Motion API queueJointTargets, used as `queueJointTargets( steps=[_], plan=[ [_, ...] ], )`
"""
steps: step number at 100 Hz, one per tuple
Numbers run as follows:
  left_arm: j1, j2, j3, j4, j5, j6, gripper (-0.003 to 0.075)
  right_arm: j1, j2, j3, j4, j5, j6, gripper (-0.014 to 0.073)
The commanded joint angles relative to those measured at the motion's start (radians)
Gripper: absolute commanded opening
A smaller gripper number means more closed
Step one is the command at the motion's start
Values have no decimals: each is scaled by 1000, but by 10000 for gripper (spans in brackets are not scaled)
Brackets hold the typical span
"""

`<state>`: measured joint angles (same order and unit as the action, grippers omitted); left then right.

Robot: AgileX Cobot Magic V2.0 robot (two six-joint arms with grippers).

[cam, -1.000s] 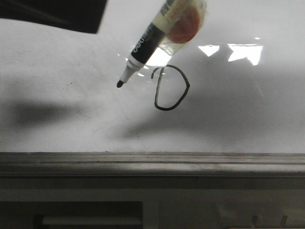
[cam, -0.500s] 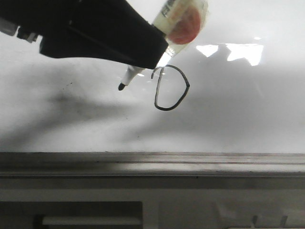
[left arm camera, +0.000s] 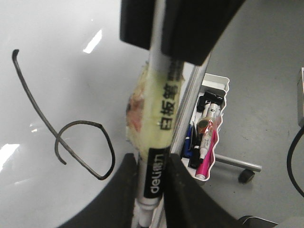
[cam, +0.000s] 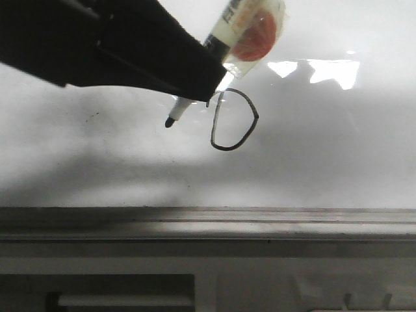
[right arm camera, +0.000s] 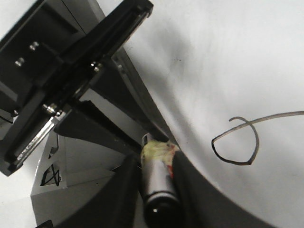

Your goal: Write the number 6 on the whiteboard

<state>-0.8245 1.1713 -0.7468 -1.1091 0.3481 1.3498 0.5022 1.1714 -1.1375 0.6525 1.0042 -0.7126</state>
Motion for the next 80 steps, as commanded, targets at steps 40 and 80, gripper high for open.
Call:
queueJointTargets(
  steps=[40, 80],
  plan=[
    [-5, -187, 81, -104, -332, -234, -20, -213, -147, 8, 31, -1, -13, 447],
    [-5, -240, 219, -549, -532, -244, -20, -296, -347, 272, 76, -200, -13, 447]
  ],
)
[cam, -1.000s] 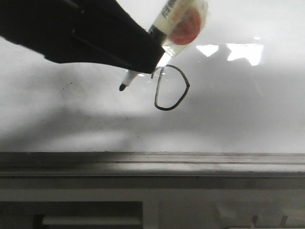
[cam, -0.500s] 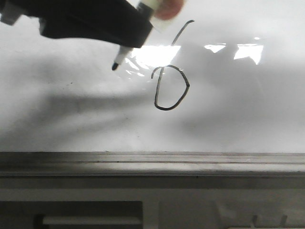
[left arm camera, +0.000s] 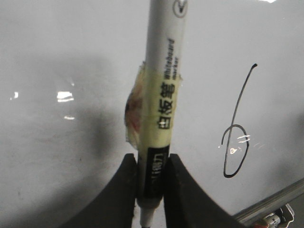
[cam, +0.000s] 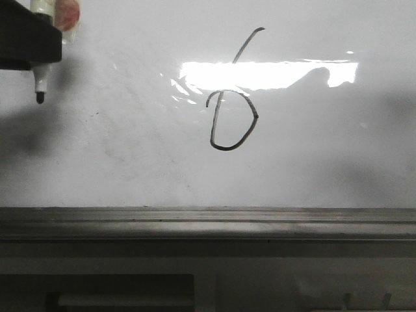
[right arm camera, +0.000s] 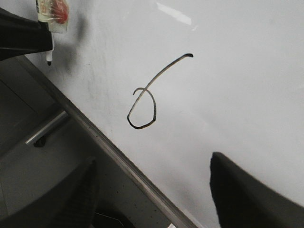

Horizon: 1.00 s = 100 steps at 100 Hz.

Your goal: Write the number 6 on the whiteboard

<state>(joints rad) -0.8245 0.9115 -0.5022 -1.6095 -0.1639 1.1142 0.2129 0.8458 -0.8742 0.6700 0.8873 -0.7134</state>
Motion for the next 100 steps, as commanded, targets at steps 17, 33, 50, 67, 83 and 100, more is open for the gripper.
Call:
queueJointTargets(
  steps=[17, 33, 50, 67, 83, 100],
  plan=[
    [-5, 94, -30, -58, -9, -9, -20, -7, -21, 35, 62, -86, -12, 447],
    [-5, 143, -61, -47, -7, -7, -20, -7, -21, 35, 62, -97, -12, 447],
    [-5, 160, -85, -4, 13, -5, -20, -7, -21, 35, 62, -97, -12, 447],
    [-5, 161, -85, -14, 13, -5, -20, -7, -21, 35, 62, -97, -12, 447],
    [-5, 161, -85, -14, 13, -5, -19, -7, -21, 35, 62, -97, -12, 447],
    [-5, 161, -85, 14, 13, -5, 38, -7, -21, 35, 62, -97, -12, 447]
  ],
)
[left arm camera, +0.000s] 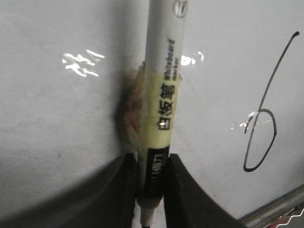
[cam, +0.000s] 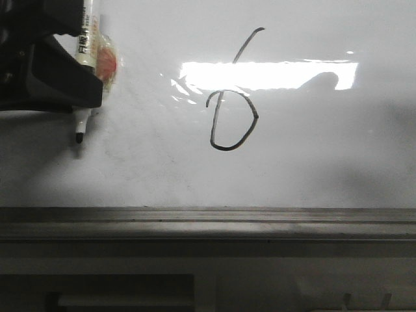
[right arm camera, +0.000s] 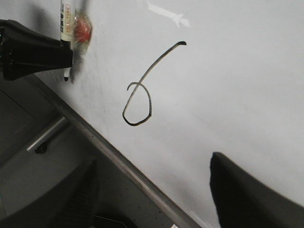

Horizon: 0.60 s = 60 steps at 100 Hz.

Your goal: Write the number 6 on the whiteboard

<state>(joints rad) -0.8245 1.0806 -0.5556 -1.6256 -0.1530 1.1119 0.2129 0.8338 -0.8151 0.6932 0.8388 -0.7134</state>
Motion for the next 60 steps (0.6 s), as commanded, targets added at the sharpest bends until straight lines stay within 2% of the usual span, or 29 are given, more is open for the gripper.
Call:
queueJointTargets(
  steps=[1, 12, 22, 32, 37, 60],
  plan=[
    [-5, -8, -31, 30, 2, -3, 52, -7, -9, -24, 39, -48, -12, 447],
    [-5, -10, -31, 30, 2, -3, 200, -7, -9, -24, 39, -48, -12, 447],
    [-5, -17, -31, 30, 0, -3, 386, -7, -9, -24, 39, -48, -12, 447],
    [-5, -33, -31, 32, 0, 7, 507, -7, -9, -24, 39, -46, -12, 447],
    [-5, -51, -31, 35, 0, 29, 527, -7, -9, -24, 35, -40, -12, 447],
    [-5, -226, -5, 36, 4, 222, 526, -7, -26, -24, 33, 6, -12, 446]
  ],
)
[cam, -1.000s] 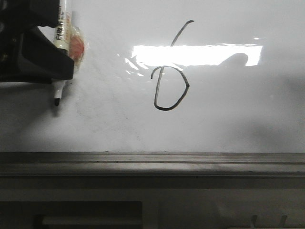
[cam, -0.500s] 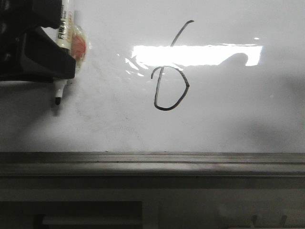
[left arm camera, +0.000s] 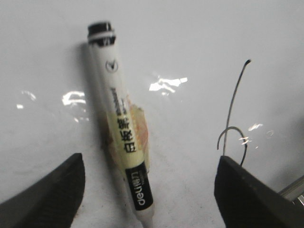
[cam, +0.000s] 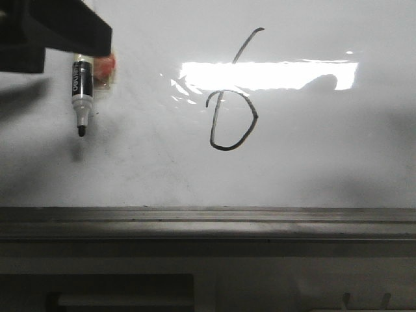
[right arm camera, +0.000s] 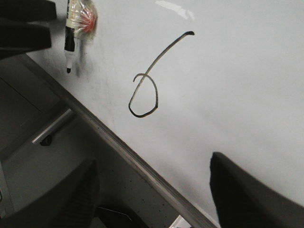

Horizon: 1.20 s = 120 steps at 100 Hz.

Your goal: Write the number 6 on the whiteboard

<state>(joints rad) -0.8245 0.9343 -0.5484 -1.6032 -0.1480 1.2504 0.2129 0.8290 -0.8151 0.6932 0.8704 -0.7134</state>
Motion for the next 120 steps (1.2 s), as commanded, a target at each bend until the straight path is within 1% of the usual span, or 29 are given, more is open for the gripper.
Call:
queueJointTargets(
  steps=[1, 6, 10, 15, 16, 17, 22, 23, 25, 29, 30, 31, 32, 34, 37, 38, 39, 40, 41, 44, 45, 59, 67, 75, 85, 88, 100, 112, 120],
  plan=[
    [-5, -86, -8, 14, -1, 89, 526, -7, -27, -24, 35, -28, -12, 446],
    [-5, -139, 8, 14, -1, 127, 526, -7, -43, -24, 35, -36, -12, 441],
    [-5, -184, 22, 14, -1, 152, 526, -7, -62, -24, 40, -50, -12, 419],
    [-5, -236, 36, 14, -1, 179, 521, -7, -87, -24, 42, -67, -12, 368],
    [-5, -251, 38, 14, -1, 179, 514, -7, -95, -24, 44, -72, -12, 340],
    [-5, -258, 42, 14, -1, 179, 510, -7, -99, -24, 44, -75, -12, 340],
    [-5, -306, 53, 12, -3, 179, 466, -7, -130, -22, 44, -99, -12, 267],
    [-5, -319, 53, 12, -3, 179, 449, -7, -140, -19, 44, -106, -12, 232],
    [-5, -338, 59, 14, -3, 179, 419, -7, -155, -16, 44, -120, -12, 208],
    [-5, -368, 68, 16, -3, 179, 360, -7, -181, -3, 44, -144, -12, 132],
    [-5, -380, 69, 16, -3, 179, 333, -7, -191, -1, 44, -154, -12, 106],
    [-5, -385, 72, 16, -3, 179, 318, -7, -197, 5, 44, -160, -12, 92],
    [-5, -396, 74, 16, -3, 179, 288, -7, -208, 8, 44, -171, -12, 79],
    [-5, -407, 79, 16, -3, 181, 256, -7, -226, 19, 44, -188, -12, 40],
    [-5, -434, 87, 20, -3, 181, 172, -7, -251, 36, 44, -214, -12, -21],
    [-5, -439, 91, 25, -1, 181, 155, -7, -257, 46, 44, -220, -12, -32],
    [-5, -449, 93, 28, -1, 181, 121, -7, -270, 51, 44, -234, -12, -43],
    [-5, -454, 97, 31, -1, 181, 104, -7, -277, 62, 44, -241, -12, -64],
    [-5, -459, 99, 36, -1, 181, 86, -7, -291, 68, 44, -256, -12, -74],
    [-5, -484, 108, 47, 4, 181, 1, -7, -320, 93, 44, -283, -14, -67],
    [-5, -489, 113, 54, 6, 181, -15, -7, -328, 106, 44, -289, -14, -65],
    [-5, -594, 178, 115, 57, 181, -20, -7, -505, 263, 44, -395, -29, -65],
    [-5, -663, 225, 120, 87, 181, -20, -7, -621, 355, 44, -440, -29, -65],
    [-5, -730, 280, 120, 105, 181, -20, -7, -723, 444, 44, -474, -29, -65],
    [-5, -812, 332, 118, 105, 181, -20, -7, -824, 514, 44, -486, -29, -65],
    [-5, -837, 343, 116, 103, 181, -20, -7, -851, 527, 65, -496, -29, -65],
    [-5, -886, 369, 93, 92, 181, -20, -7, -848, 545, 81, -512, -29, -65],
    [-5, -886, 369, 61, 54, 181, -20, -7, -848, 545, 81, -517, -29, -65],
    [-5, -886, 369, 24, 53, 181, -20, -7, -848, 545, 81, -517, -29, -65]
  ],
)
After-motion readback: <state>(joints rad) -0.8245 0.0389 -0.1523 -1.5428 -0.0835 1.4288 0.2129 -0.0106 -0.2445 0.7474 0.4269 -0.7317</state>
